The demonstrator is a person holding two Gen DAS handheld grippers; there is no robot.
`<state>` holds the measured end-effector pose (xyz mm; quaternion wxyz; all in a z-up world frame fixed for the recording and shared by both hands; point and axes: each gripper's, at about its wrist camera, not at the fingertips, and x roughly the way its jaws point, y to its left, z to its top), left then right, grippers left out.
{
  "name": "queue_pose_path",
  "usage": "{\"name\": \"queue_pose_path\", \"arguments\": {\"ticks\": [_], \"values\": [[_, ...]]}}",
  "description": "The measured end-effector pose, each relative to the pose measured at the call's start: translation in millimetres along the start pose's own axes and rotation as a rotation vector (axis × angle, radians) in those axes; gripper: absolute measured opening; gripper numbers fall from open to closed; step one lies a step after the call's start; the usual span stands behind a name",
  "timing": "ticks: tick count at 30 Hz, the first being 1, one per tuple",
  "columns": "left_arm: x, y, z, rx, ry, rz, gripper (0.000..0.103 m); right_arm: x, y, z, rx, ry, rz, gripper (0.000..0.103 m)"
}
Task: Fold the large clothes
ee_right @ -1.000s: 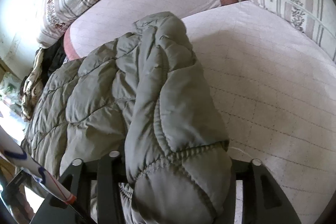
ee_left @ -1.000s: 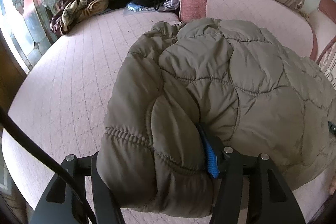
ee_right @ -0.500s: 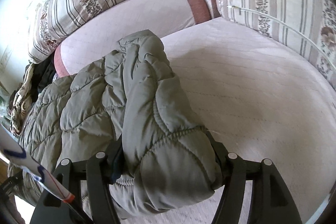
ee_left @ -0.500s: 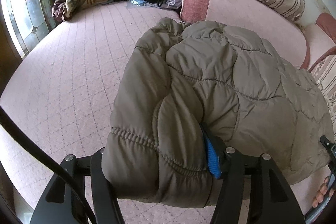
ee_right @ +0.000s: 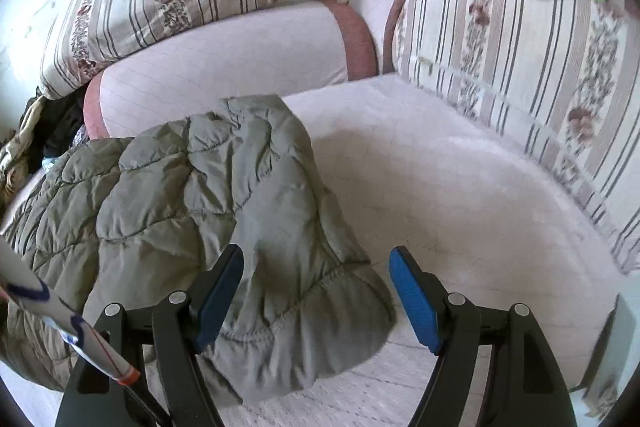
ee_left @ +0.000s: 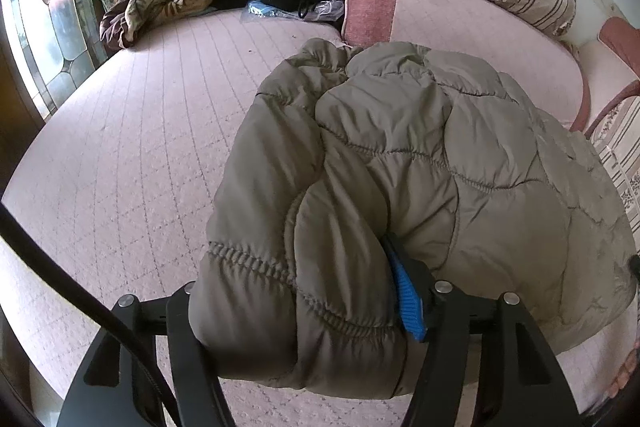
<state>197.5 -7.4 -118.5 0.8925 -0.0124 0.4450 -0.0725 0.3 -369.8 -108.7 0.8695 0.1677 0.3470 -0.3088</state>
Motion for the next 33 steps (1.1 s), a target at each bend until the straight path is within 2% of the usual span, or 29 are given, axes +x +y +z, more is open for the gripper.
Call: {"name": "queue_pose_path", "arguments": {"ticks": [5,8,11,16,23,27,29,31,33], "values": [[2.6,3.7,-2.5,-0.023,0.016,-0.016,0.065,-30.9,18.3,-19.4,-0.092,-0.032,0.003,0.083],[6.9,7.3,-0.9,-0.039,0.026,-0.024,0.07,-31.8,24.9,-44.1,-0.114,0.009,0.019,0.083],[14.6,4.9,1.8,-0.027,0.035,-0.011,0.074,-15.4,30.0,-59.3,-0.109,0.08,0.02,0.083],[27.9,-9.8,15.2,0.057,0.007,0.039,0.077,-1.8,31.5,-56.1,-0.03,0.123,0.02,0.083],[44.2,-17.7,39.2,0.056,0.001,0.055,0.081,4.4,41.5,-47.8,-0.057,0.147,-0.018,0.083],[33.2,-4.7,37.6,0.016,0.02,0.009,0.081,-18.8,34.0,-51.4,-0.066,0.152,-0.031,0.083],[23.9,3.1,29.8,-0.001,0.028,-0.02,0.081,-38.5,32.4,-57.0,-0.082,0.148,-0.033,0.083],[11.9,17.4,16.9,-0.075,0.034,-0.082,0.081,-52.4,31.0,-63.1,-0.098,0.155,-0.035,0.083],[5.1,21.9,4.4,-0.091,0.025,-0.103,0.081,-67.5,30.0,-72.6,-0.119,0.175,-0.026,0.083]]}}
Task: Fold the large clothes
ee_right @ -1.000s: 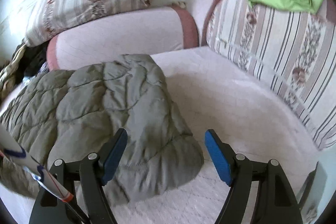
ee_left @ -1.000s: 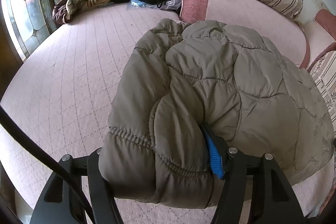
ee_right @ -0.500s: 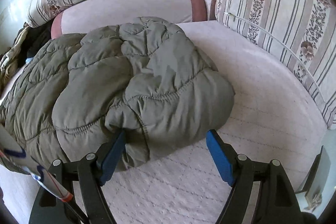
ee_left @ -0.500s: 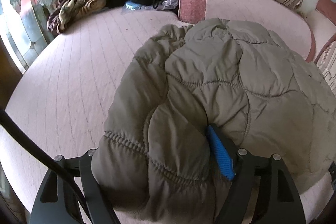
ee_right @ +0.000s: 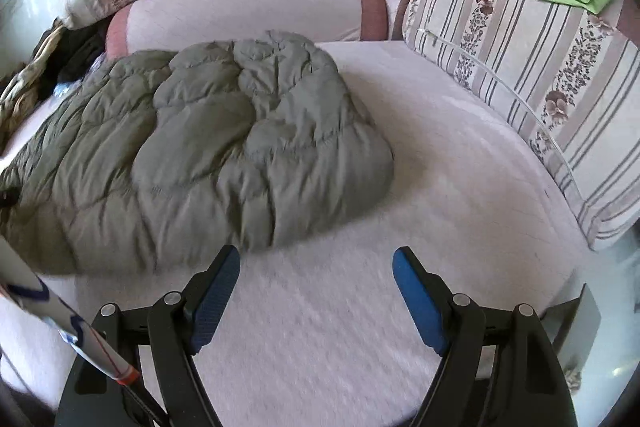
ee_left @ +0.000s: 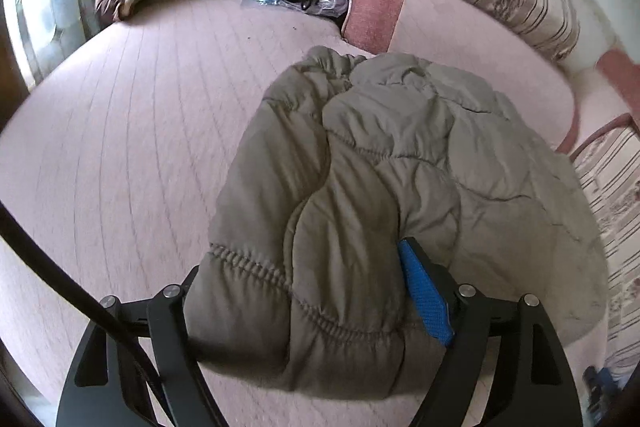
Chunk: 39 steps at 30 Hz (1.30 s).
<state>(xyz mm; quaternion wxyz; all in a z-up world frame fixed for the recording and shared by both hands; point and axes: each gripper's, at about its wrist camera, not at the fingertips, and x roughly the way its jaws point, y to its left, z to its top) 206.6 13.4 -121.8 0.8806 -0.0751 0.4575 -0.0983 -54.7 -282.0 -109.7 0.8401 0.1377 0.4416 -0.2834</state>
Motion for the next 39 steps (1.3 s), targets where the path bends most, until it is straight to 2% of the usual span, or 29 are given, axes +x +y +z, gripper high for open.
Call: {"name": "queue_pose_path", "arguments": {"ticks": [2,5,9,14,19,25,27,30,35,39], "values": [[-5.6,1.0,-10.9,0.034,-0.003,-0.002,0.081,-12.6,3.8,-13.0,-0.039,0.017,0.002,0.083],[-15.5,-1.2,-23.5,0.091,-0.05,0.019,0.081,-27.9,12.4,-29.2,-0.108,0.032,-0.033,0.083],[-16.1,-7.6,-26.5,0.141,-0.088,0.061,0.081,-40.8,17.5,-46.9,-0.123,0.077,-0.03,0.083],[2.8,-13.9,-6.6,0.139,-0.095,0.08,0.082,-37.7,35.1,-50.1,-0.138,0.061,-0.014,0.083],[26.2,-19.6,18.6,0.107,-0.112,0.102,0.086,-31.3,58.3,-54.4,-0.124,0.061,0.056,0.083],[35.6,-27.5,47.0,0.118,-0.172,0.155,0.086,-25.6,66.6,-63.4,-0.112,0.04,0.112,0.083],[22.5,-29.8,49.2,0.128,-0.213,0.15,0.086,-22.4,63.5,-65.6,-0.083,0.053,0.116,0.083],[-16.9,-37.5,44.7,0.17,-0.334,0.174,0.086,-29.0,55.6,-68.3,-0.024,0.049,0.195,0.083],[-96.4,-39.1,11.9,0.203,-0.493,0.153,0.087,-44.3,60.8,-73.9,-0.113,-0.035,0.249,0.083],[-165.1,-43.8,-22.8,0.18,-0.615,0.188,0.095,-51.0,64.2,-73.4,-0.173,-0.068,0.285,0.083]]}}
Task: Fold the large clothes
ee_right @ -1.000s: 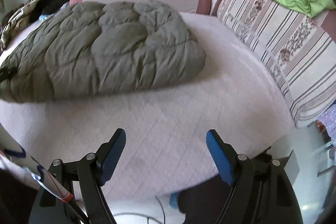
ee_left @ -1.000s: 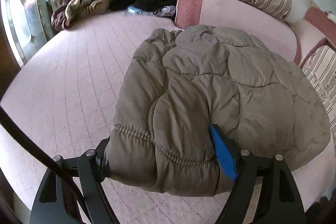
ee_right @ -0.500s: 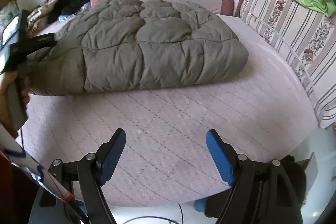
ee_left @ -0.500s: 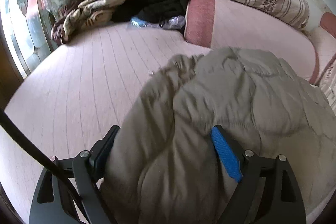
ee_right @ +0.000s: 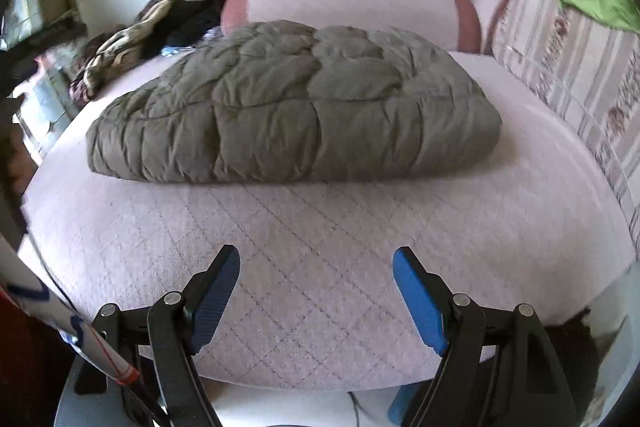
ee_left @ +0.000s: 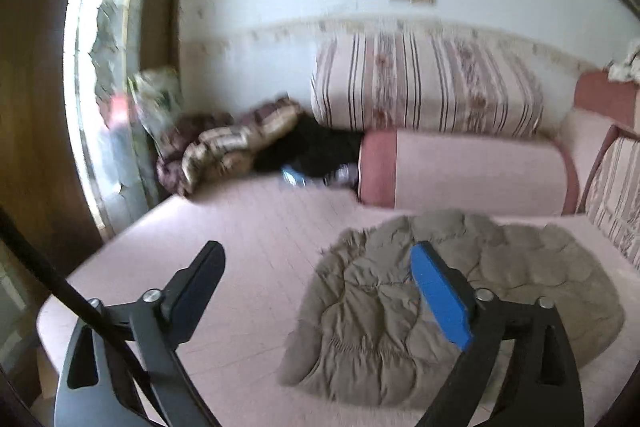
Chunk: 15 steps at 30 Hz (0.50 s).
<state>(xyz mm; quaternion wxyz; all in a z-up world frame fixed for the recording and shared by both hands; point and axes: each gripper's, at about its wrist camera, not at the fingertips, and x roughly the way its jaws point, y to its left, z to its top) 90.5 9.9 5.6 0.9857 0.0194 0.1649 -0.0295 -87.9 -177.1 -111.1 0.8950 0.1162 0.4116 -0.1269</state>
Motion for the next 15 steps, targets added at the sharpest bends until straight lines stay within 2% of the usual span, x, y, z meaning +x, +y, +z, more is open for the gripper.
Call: {"name": "queue_pose_path", "arguments": {"ticks": [3,8,11,12,13,15], "values": [[-46.3,2.2,2.1,0.002,0.0,0.017,0.098,-2.6,-4.9,12.1,-0.042,-0.04,-0.01,0.083],[-100.1,-9.1,0.5,0.04,0.097,0.043,0.099,5.3,-27.6,56.1,-0.068,-0.115,-0.121,0.083],[-126.8,-20.1,1.4,0.075,0.126,0.084,0.099,12.1,-44.3,73.6,-0.066,-0.109,-0.189,0.083],[-136.4,-24.6,-0.2,0.088,0.131,0.093,0.099,15.3,-50.4,75.4,-0.041,-0.096,-0.246,0.083],[-142.0,-27.5,-2.6,0.091,0.134,0.085,0.099,15.8,-54.8,74.5,-0.01,-0.088,-0.262,0.083],[-148.2,-36.0,-11.2,0.09,0.128,0.032,0.099,10.2,-69.5,67.2,0.094,-0.093,-0.194,0.084]]}}
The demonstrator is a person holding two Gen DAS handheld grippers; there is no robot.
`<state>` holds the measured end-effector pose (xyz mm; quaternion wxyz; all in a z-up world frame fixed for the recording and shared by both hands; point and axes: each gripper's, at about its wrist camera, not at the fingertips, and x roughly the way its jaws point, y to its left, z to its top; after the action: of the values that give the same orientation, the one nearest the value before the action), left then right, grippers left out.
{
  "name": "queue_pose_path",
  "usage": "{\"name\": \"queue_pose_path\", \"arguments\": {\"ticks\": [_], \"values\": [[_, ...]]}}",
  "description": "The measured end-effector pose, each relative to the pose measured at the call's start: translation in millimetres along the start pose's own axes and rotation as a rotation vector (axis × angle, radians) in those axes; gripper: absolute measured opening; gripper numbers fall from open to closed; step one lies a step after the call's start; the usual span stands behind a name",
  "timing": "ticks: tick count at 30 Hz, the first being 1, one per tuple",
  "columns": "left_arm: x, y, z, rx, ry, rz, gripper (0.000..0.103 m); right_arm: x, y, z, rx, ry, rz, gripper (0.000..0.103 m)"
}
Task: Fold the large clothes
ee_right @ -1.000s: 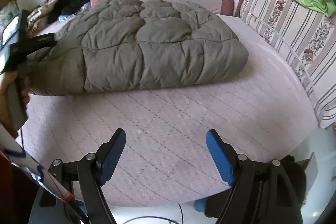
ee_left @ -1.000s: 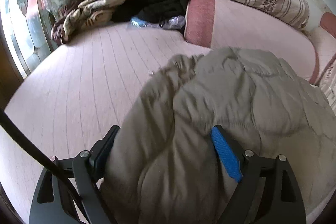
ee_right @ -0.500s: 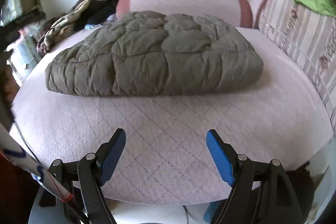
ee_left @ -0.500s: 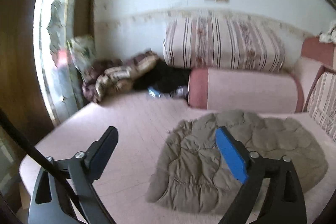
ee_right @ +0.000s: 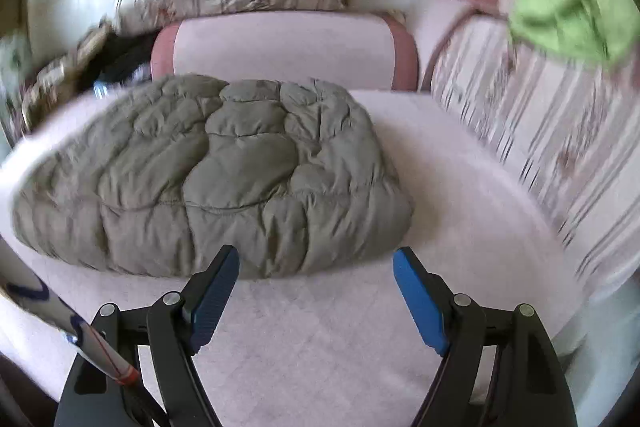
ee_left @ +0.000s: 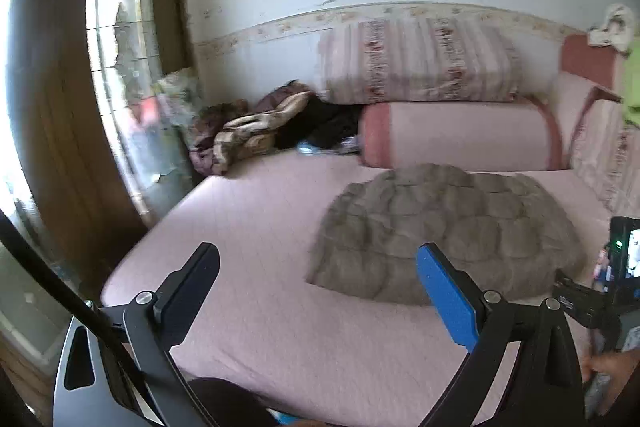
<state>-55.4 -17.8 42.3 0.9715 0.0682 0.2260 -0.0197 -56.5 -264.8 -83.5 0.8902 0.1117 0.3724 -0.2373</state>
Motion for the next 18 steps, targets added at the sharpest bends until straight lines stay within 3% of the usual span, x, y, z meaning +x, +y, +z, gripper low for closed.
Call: {"name": "queue_pose_path", "arguments": {"ticks": [4,7,9,11,14,18], "values": [[6.3,-20.7,-14.7,-0.009,0.019,-0.094,0.099,6.1,-19.3,-16.5,0.159,0.048,0.08,0.085],[14.3,-27.6,-23.1,-0.066,0.026,-0.163,0.099,15.1,-16.4,-21.3,0.184,0.06,0.147,0.085],[25.8,-34.3,-25.9,-0.071,0.067,-0.168,0.099,20.1,-9.9,-30.1,0.151,0.034,0.199,0.085],[32.5,-40.5,-25.9,-0.022,0.083,-0.151,0.099,21.3,-3.8,-42.6,0.076,0.037,0.147,0.085],[39.2,-43.3,-25.6,-0.002,0.091,-0.157,0.099,5.0,-8.0,-55.0,-0.001,0.018,0.149,0.085],[55.5,-45.4,-36.3,-0.024,0.166,-0.173,0.099,-15.0,-19.5,-61.2,0.009,-0.037,0.073,0.087]]}}
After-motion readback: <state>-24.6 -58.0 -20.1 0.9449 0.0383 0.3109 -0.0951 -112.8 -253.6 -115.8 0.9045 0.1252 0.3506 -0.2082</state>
